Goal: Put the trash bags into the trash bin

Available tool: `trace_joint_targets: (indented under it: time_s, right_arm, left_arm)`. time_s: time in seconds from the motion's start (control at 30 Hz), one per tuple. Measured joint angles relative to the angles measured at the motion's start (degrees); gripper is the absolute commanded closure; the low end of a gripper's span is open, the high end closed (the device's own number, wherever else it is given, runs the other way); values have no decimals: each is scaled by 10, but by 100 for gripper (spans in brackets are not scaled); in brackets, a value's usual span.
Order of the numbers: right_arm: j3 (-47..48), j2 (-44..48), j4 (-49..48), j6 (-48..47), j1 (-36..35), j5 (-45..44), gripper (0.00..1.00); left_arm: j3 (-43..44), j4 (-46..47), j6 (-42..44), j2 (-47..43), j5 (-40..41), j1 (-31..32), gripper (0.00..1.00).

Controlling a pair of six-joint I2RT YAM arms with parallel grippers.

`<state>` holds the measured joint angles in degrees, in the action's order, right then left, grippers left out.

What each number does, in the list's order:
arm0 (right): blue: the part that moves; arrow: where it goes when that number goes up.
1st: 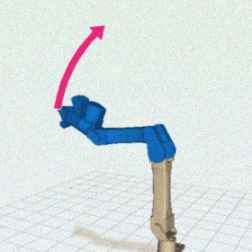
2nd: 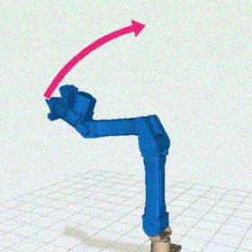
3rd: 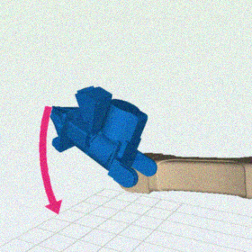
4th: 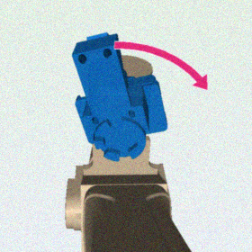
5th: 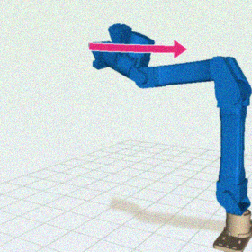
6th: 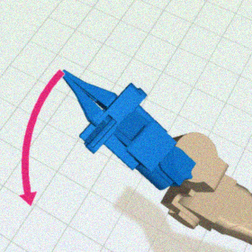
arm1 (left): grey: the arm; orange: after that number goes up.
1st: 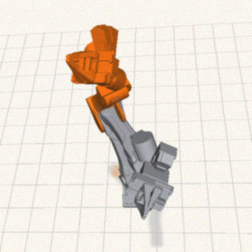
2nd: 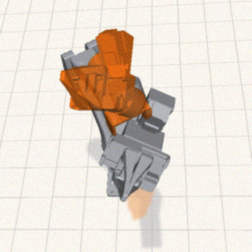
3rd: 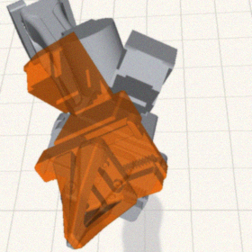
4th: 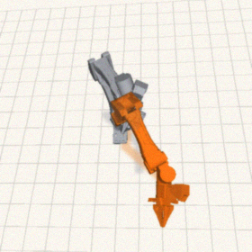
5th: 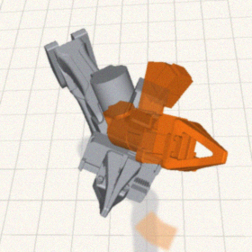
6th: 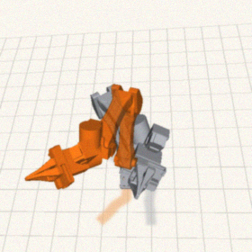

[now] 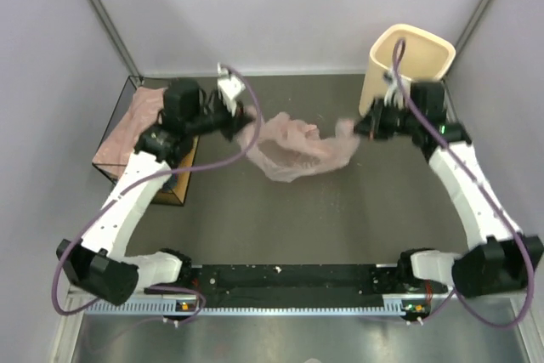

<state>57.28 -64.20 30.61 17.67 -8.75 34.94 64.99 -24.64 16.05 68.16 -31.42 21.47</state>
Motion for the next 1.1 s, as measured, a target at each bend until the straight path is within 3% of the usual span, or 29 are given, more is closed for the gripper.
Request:
trace_joint_targets:
  time_s: [0.1,0.13,0.23,0.3,0.4,0.47,0.53,0.63,0.73,0.83,0.93,1.0,1.1]
  right_arm:
    - [256,-129,14,2,3,-5,100]
    - [483,-203,-28,1,8,-8,100]
    - [539,-179,-68,3,8,-5,100]
    - [499,-87,-104,-12,-19,-15,100]
    - [292,87,-118,-55,-93,-4,100]
    - [171,127,-92,-78,-101,-1,100]
    - [64,88,-57,-101,-113,-9,100]
    - [-20,-74,60,-113,-130,-11,100]
    - [-4,-110,141,-112,-138,5,100]
    - [176,-128,176,-109,-128,26,100]
    - [447,-193,125,-100,-93,33,100]
    - [586,-229,83,-99,-73,23,100]
    - [674,-245,34,-94,-63,14,100]
  left_arm:
    - [227,2,-28,68,-8,0,100]
    - [377,57,-38,108,-14,0,100]
    - [379,131,-38,70,-27,1,100]
    - [309,156,0,-14,-37,24,100]
    - [182,68,104,-120,-42,104,100]
    - [104,6,177,-132,-30,141,100]
    - [10,-76,239,-90,-3,165,100]
    - [-89,-239,300,35,24,177,100]
    - [-75,-357,307,62,19,164,100]
    - [83,-330,229,56,-31,101,100]
    - [224,-137,86,56,-64,-5,100]
    - [253,-4,24,42,-59,-42,100]
    - [253,103,-19,21,-48,-39,100]
